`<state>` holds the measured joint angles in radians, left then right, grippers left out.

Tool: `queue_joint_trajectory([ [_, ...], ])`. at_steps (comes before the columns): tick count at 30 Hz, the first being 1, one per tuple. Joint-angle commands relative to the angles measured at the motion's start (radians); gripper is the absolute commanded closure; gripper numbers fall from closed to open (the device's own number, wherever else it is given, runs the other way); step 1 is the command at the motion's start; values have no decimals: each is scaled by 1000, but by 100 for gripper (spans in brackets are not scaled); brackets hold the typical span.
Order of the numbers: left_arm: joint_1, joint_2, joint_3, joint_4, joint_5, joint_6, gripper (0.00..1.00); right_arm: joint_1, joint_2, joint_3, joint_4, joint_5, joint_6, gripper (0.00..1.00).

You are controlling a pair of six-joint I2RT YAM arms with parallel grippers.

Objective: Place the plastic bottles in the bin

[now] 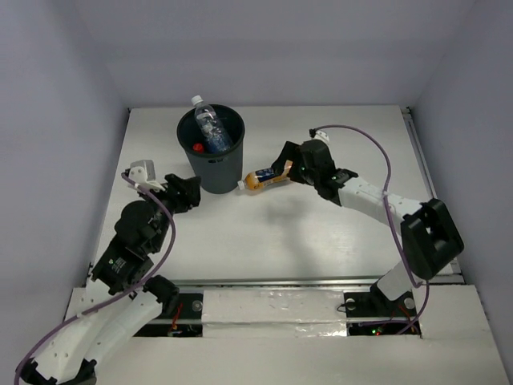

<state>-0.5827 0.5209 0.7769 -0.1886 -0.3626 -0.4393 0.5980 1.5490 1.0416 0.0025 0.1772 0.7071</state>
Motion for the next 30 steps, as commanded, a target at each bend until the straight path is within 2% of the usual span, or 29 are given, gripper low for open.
queue_joint_trajectory([
  [1, -5, -33, -47, -8, 108, -41, 42, -20, 87, 106, -113, 64, 100, 2],
  [4, -5, -64, -50, -12, 138, -32, 38, -61, 140, 176, -176, 120, 135, 3],
  [6, -5, -90, -54, -8, 145, -23, 37, -89, 204, 233, -258, 88, 152, 4],
  [10, -5, -137, -54, -18, 136, 4, 37, -107, 256, 316, -347, 142, 190, 4],
  [13, -5, -173, -59, -5, 178, 7, 37, -107, 344, 421, -468, 151, 215, 4],
  [21, -5, -225, -65, 1, 205, 4, 38, -107, 451, 537, -570, 137, 262, 4],
  [30, -5, -269, -67, 8, 225, 4, 39, -96, 497, 552, -596, 146, 273, 8],
])
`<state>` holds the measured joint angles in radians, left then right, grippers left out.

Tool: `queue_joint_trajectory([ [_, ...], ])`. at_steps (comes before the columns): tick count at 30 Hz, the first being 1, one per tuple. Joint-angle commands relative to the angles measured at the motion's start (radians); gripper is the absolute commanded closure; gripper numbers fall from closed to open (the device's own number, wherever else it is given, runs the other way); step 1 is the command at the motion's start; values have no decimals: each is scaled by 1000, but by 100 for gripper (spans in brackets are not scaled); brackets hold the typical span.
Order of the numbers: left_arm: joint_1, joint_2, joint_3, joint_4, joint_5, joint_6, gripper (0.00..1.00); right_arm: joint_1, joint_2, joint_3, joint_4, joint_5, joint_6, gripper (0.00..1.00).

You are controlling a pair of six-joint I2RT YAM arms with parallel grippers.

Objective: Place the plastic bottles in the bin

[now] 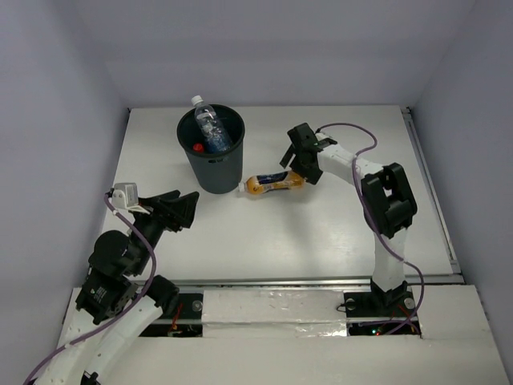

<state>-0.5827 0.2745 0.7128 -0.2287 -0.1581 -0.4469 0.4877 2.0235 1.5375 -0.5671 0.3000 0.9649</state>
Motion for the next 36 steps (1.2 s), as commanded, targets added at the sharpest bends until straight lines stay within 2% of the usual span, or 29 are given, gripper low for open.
queue_joint_trajectory([
  [1, -5, -24, -3, 48, 19, 10, 39, 26, 30, 67, -31, 24, 14, 8],
  [4, -5, -28, -4, 45, 15, 10, 39, 46, 63, 105, -54, 31, 11, 7],
  [8, -5, -23, -4, 45, 12, 8, 39, 46, 26, 89, -16, 60, -12, 6],
  [15, -5, -14, -4, 43, 11, 8, 39, 55, -179, -7, 6, 192, -152, 5],
  [18, -5, -8, -6, 42, 11, 8, 39, 95, -261, -56, -7, 218, -183, 5],
  [23, -5, -4, -4, 42, 9, 7, 39, 149, -333, -235, 162, 91, -50, 4],
  [28, -5, 2, -6, 40, 8, 4, 39, 160, -247, -203, 176, 67, 52, 2],
  [36, -5, -6, -9, 42, 11, 4, 39, 160, -207, -235, 200, 71, 158, 2],
])
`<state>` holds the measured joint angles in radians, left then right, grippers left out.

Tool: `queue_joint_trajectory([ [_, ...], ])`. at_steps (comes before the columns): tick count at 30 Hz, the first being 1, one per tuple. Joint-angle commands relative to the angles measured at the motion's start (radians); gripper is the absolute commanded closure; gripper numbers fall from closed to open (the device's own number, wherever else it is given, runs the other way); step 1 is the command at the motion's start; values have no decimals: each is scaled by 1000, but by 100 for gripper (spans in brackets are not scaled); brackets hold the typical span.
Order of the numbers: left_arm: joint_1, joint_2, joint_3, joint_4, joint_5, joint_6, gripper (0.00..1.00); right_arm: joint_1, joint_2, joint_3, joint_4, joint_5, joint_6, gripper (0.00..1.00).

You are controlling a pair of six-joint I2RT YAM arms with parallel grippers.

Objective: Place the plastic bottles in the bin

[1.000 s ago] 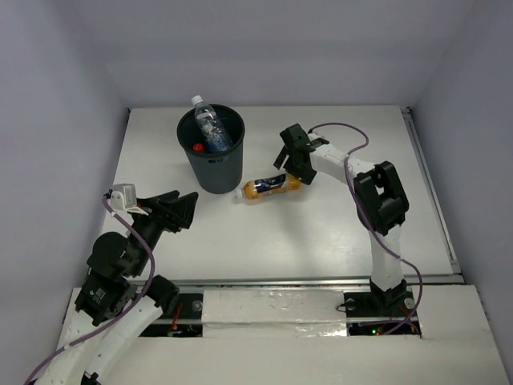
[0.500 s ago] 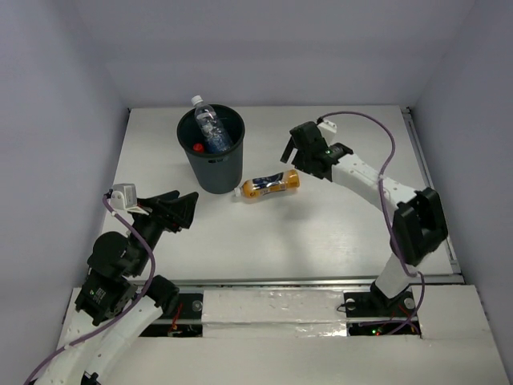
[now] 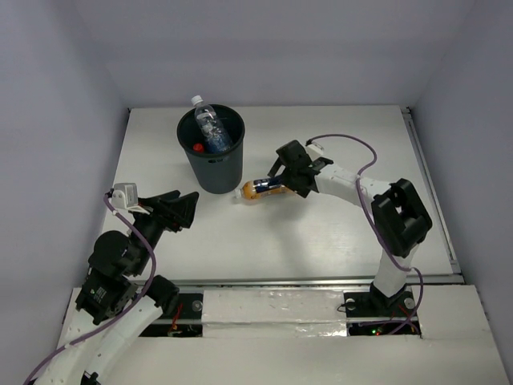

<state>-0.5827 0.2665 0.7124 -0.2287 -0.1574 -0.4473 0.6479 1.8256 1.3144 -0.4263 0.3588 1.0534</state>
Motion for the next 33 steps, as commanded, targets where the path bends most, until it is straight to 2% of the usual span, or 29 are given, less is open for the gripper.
queue_joint_trajectory([
  [1, -5, 2, -7, 45, 15, 4, 39, -1, -3, -11, 60, 14, 72, 2],
  [8, -5, 16, -7, 45, 29, 9, 39, -1, 76, 61, 35, 17, 66, 4],
  [16, -5, 10, -8, 45, 27, 9, 40, -1, 136, 69, 35, 17, 33, 12],
  [24, -5, 22, -8, 45, 27, 9, 40, -1, 74, -10, 40, 109, -144, 17],
  [26, -5, 26, -10, 45, 25, 9, 40, -1, 55, -29, 35, 132, -217, 17],
  [30, -5, 39, -10, 46, 25, 9, 40, -10, 35, -29, 8, 190, -268, 7],
  [33, -5, 45, -10, 45, 24, 9, 40, -34, 14, -47, 69, 131, -279, 4],
])
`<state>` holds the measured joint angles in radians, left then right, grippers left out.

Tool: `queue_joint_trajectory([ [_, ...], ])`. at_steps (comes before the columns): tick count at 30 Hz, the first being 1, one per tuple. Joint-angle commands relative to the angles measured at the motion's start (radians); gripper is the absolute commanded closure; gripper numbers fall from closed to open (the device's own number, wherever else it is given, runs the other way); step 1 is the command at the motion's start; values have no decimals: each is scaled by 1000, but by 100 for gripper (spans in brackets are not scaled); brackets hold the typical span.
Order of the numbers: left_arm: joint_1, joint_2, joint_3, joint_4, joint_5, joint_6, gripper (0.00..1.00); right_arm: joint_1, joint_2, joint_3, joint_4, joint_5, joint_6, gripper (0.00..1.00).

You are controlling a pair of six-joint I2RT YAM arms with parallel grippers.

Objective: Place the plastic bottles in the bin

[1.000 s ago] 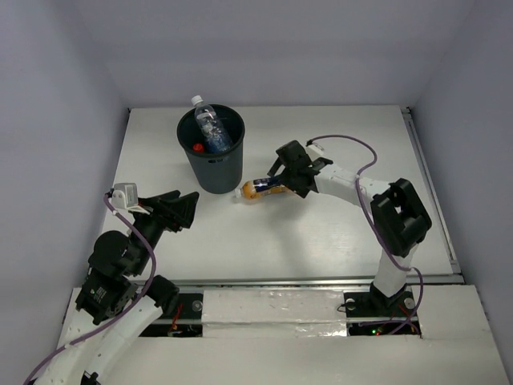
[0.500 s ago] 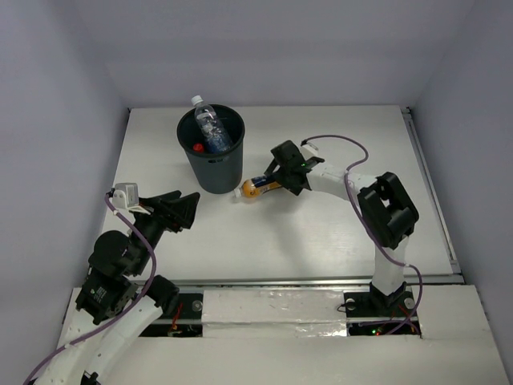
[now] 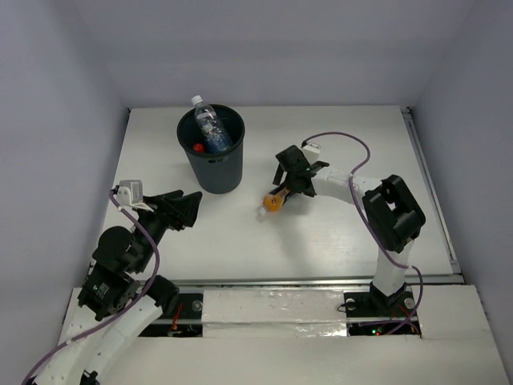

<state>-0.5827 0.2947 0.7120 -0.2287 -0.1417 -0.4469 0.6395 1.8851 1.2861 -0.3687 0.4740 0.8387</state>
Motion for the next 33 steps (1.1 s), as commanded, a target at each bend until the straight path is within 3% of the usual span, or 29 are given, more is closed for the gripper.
queue_joint_trajectory([
  [1, -5, 18, -9, 45, 8, 8, 40, -44, -50, -22, 25, 2, -61, 3],
  [11, -5, 40, -9, 45, 13, 10, 40, -98, -6, -22, 30, -14, -35, 14],
  [15, -5, 44, -9, 45, 16, 10, 40, -98, 5, -27, 42, -29, -55, 24],
  [18, -5, 43, -8, 43, 11, 10, 40, -98, -9, -37, 56, -17, -62, 39],
  [21, -5, 32, -9, 40, 4, 8, 40, -98, -33, -50, 92, -12, -70, 44],
  [24, -5, 23, -8, 40, -2, 8, 40, -98, -124, -120, 181, -37, -82, 51],
  [28, -5, 18, -8, 40, -2, 7, 40, -80, -311, -174, 205, -11, -118, 50],
  [33, 4, -9, -5, 38, -21, 8, 40, 20, -523, -55, 211, 54, -235, 47],
])
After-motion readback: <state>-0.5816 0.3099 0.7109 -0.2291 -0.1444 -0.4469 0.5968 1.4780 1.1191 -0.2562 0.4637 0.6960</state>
